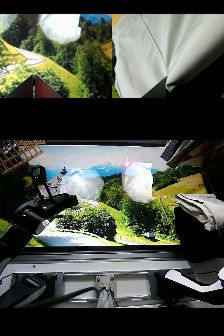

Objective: Fold the clothes and pants, and hang the long-sleeved shirts on hangers.

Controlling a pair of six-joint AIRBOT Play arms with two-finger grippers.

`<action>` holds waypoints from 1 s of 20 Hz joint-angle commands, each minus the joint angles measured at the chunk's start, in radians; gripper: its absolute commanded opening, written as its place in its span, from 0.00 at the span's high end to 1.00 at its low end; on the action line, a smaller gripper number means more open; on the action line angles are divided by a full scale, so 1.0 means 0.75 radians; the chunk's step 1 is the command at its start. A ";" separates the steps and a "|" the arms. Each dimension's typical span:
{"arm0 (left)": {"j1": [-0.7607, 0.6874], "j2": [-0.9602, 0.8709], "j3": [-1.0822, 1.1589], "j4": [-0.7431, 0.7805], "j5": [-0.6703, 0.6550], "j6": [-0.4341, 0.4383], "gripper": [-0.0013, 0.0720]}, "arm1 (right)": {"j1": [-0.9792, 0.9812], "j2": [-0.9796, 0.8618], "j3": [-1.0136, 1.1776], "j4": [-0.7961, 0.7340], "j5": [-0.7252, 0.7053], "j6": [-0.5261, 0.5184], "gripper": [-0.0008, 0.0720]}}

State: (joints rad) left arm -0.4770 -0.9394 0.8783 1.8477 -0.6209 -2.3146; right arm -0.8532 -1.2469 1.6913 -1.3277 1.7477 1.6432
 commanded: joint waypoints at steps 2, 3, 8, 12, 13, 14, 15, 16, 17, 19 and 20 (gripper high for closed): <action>0.001 -0.001 0.002 0.000 0.000 0.000 0.95 | -0.001 0.023 0.052 -0.002 -0.034 0.048 0.97; 0.001 -0.001 0.002 0.000 0.000 0.000 0.95 | -0.001 0.023 0.082 0.032 -0.060 0.068 0.97; 0.001 -0.001 0.002 0.000 0.000 0.000 0.95 | -0.001 0.022 0.191 0.010 0.038 0.090 0.97; 0.001 -0.001 0.002 -0.001 0.000 0.000 0.95 | -0.001 0.045 0.192 -0.063 0.120 0.086 0.97; 0.001 -0.001 0.002 -0.001 0.000 0.000 0.95 | -0.003 0.060 0.192 -0.097 0.120 0.087 0.97; 0.001 -0.001 0.002 0.000 0.000 0.000 0.95 | -0.034 0.073 0.191 -0.106 0.121 0.089 0.97; 0.001 -0.001 0.002 -0.001 0.000 0.000 0.95 | -0.074 0.087 0.186 -0.106 0.122 0.090 0.97; 0.001 -0.001 0.002 0.000 0.000 0.000 0.95 | -0.131 0.109 0.170 -0.105 0.122 0.090 0.97; 0.001 -0.001 0.002 0.000 0.000 0.000 0.95 | -0.186 0.132 0.139 -0.090 0.122 0.086 0.97; 0.001 -0.001 0.002 0.000 0.000 0.000 0.95 | -0.299 0.167 0.037 0.025 0.122 0.059 0.97; 0.001 -0.001 0.002 0.000 0.000 0.000 0.95 | -0.332 0.175 -0.033 0.073 0.121 0.049 0.97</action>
State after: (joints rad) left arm -0.4770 -0.9394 0.8783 1.8473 -0.6209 -2.3150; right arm -1.0153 -1.1454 1.7531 -1.3590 1.8339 1.7008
